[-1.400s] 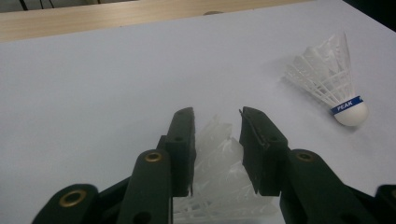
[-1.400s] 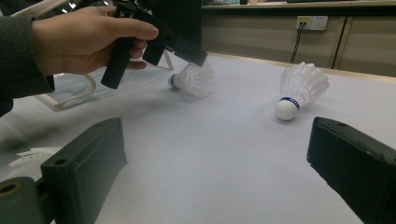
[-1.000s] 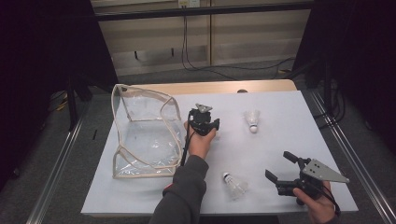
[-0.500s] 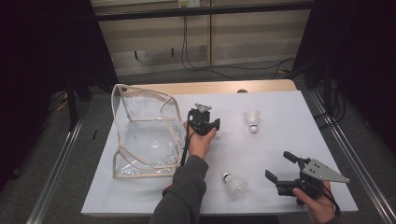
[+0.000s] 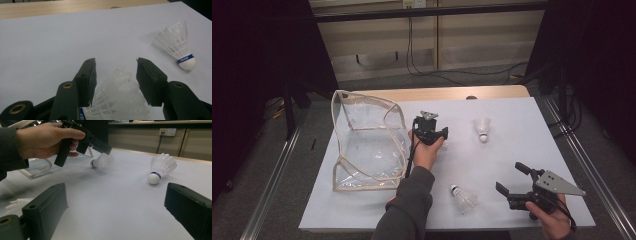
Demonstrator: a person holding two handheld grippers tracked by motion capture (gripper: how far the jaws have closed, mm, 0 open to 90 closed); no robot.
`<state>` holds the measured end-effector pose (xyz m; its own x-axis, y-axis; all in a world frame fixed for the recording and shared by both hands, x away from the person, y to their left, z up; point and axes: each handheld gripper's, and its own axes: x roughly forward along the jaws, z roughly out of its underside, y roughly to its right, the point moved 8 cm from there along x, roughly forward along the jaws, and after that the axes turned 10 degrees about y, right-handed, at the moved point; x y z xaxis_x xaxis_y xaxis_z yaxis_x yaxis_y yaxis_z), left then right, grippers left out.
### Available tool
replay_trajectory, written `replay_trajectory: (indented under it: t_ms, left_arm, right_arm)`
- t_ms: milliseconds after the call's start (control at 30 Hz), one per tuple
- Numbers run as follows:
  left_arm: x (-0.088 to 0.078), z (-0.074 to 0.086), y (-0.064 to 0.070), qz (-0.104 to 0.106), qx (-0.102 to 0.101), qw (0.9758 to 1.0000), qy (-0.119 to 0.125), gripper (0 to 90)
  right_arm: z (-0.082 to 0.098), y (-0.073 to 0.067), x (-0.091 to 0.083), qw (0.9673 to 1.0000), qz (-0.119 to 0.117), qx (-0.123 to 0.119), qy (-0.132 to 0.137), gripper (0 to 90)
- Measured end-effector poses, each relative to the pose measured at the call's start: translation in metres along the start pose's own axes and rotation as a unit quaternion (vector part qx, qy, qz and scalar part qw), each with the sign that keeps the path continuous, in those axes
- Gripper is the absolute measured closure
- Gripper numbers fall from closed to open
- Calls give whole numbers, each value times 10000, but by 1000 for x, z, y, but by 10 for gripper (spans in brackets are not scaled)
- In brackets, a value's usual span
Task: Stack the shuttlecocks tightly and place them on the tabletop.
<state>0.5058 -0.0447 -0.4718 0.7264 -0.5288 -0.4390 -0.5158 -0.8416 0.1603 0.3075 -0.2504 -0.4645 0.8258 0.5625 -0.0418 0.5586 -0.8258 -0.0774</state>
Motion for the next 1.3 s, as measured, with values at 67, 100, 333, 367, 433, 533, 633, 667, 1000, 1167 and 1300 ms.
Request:
replay_trajectory:
  t_ms: [67, 100, 333, 367, 433, 533, 633, 667, 1000, 1167, 1300]
  left_arm:
    - [0, 0, 0, -21, 11, 10000, 6, 502]
    - [0, 0, 0, -21, 23, 10000, -4, 500]
    - [-1, 0, 1, 20, 9, 10000, -16, 476]
    - [-1, 0, 1, 25, 17, 10000, -21, 476]
    - [-2, -1, 2, 37, -17, 10000, -7, 468]
    - [-3, -1, 2, 65, 4, 10000, -30, 449]
    - [-5, -1, 3, 98, -2, 9999, -46, 426]
    - [-6, -2, 4, 97, -30, 9999, -27, 415]
    - [-15, -6, 15, 276, 58, 9996, 0, 318]
    - [-19, -4, 18, 379, 59, 9993, -3, 283]
    - [-22, 1, 24, 527, 131, 9985, -52, 272]
  right_arm:
    - [0, 0, 0, 10000, -3, -8, -2, 36]
    - [0, 0, 0, 10000, -3, -13, -4, 36]
    - [0, 0, 0, 10000, -6, -13, -5, 36]
    - [0, 0, 0, 10000, -6, -10, -5, 36]
    - [0, 0, 0, 10000, -4, -11, -6, 36]
    - [0, 0, 0, 10000, -8, -10, -9, 36]
    - [1, 0, 0, 10000, -8, -13, -18, 36]
    - [0, 0, 0, 10000, -7, -16, -12, 36]
    - [1, -1, 0, 10000, -21, -7, -33, 36]
    - [1, 0, 0, 10000, -9, -11, -38, 36]
    - [1, -1, 0, 10000, -13, 2, -45, 35]
